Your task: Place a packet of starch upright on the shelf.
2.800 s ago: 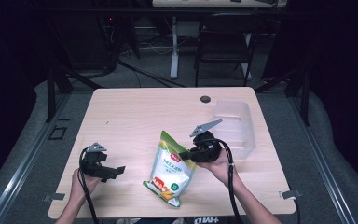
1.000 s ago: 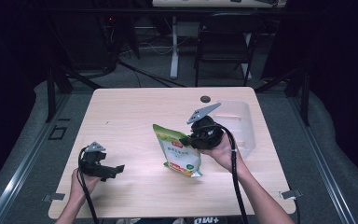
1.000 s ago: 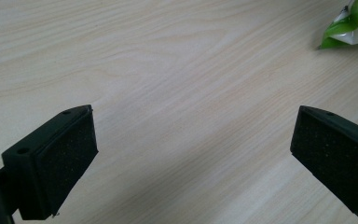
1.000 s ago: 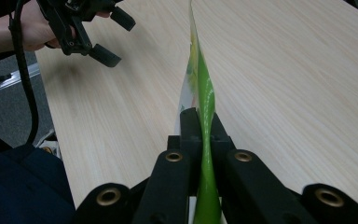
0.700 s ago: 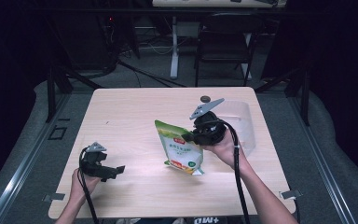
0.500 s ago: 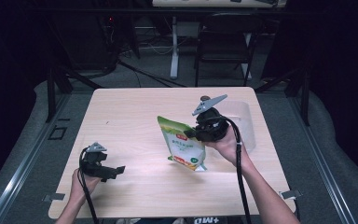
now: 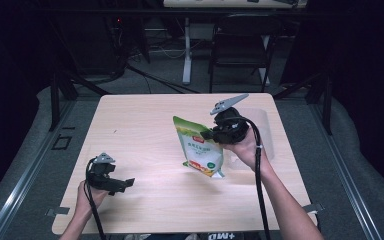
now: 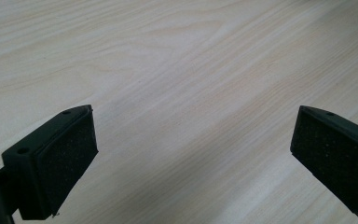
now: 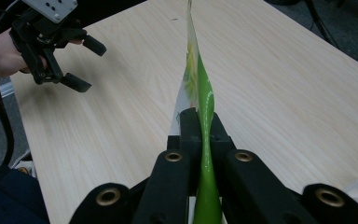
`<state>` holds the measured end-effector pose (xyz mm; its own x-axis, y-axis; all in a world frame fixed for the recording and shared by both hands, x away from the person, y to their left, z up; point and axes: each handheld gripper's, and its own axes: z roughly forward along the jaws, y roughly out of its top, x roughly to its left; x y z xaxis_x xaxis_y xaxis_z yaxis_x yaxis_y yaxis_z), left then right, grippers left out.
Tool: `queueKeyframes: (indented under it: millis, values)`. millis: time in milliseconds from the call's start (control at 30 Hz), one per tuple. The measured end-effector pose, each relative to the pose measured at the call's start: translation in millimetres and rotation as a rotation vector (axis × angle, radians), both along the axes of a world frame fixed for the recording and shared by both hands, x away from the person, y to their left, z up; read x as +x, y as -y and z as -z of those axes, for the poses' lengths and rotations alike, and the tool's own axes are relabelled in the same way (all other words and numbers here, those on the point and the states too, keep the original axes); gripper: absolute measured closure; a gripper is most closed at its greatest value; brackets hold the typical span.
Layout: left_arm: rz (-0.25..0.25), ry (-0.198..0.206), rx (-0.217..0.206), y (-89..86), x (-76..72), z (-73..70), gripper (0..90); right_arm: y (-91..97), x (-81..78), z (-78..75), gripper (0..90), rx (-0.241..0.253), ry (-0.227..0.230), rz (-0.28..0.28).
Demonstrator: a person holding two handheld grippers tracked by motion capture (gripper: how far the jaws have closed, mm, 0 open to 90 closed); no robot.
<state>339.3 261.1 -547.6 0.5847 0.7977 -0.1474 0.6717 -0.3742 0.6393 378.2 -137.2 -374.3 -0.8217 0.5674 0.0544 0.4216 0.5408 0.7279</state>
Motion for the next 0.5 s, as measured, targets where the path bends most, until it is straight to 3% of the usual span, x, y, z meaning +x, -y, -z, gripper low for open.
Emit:
queueKeyframes:
  millis: [500]
  values:
    - [0.002, -0.001, 0.003, 1.4, 0.8, 1.5, 0.4, 10.7, 9.9, -17.4, 90.0, -0.001, 0.029, 0.031]
